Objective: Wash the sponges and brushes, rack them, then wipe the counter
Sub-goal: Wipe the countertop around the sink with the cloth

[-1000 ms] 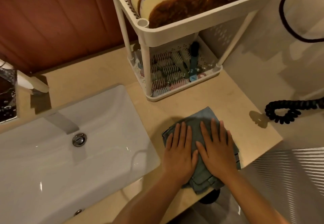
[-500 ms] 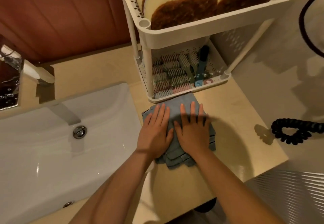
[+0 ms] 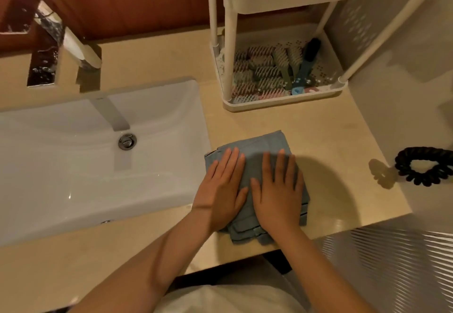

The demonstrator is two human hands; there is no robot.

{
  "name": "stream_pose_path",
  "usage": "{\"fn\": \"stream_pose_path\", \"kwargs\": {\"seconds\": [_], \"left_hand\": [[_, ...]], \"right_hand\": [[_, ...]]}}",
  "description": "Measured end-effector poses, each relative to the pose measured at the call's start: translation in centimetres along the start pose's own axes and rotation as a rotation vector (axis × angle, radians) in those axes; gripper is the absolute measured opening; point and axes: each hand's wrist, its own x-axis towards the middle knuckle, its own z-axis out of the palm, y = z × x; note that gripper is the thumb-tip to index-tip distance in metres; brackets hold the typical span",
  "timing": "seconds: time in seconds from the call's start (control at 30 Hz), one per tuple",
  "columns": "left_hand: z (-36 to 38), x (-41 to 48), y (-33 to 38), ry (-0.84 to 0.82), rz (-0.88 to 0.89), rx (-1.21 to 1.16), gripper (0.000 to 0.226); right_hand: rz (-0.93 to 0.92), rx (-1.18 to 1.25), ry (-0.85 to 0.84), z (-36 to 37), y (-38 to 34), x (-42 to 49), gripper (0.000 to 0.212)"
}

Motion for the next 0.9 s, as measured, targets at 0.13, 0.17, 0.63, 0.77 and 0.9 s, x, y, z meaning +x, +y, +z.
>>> {"fn": "stream_pose_path", "kwargs": {"seconds": [0.13,0.17,0.63,0.77,0.9], "left_hand": [[0.6,-4.0,1.2,0.034,-0.003,0.068,0.062],[0.4,-4.3,1.5,0.036,-0.010,0.087,0.062],[0.9,-4.0,5.2,-0.004,-0.115,-0.014,0.073],[0.8,-4.9,3.7,-0.010,-0.047,-0.031,0.073],[0.5,-6.9,1.0,-0.003,-0.009,-0.024,0.075]], "right_hand": [[-0.078,-0.035,-0.125,-0.4,0.4,-3.4,0.068],[-0.114,-0.024,-0.140,-1.0,0.9,-3.5,0.070],[-0.617,-0.139,-0.109,-1.3,5.3,2.0,0.060],[-0.557,-0.132,-0.080,-1.0,4.1,0.9,0.063],[-0.519,-0.116,-0.068,-0.1,1.5,-1.1,0.063]]}}
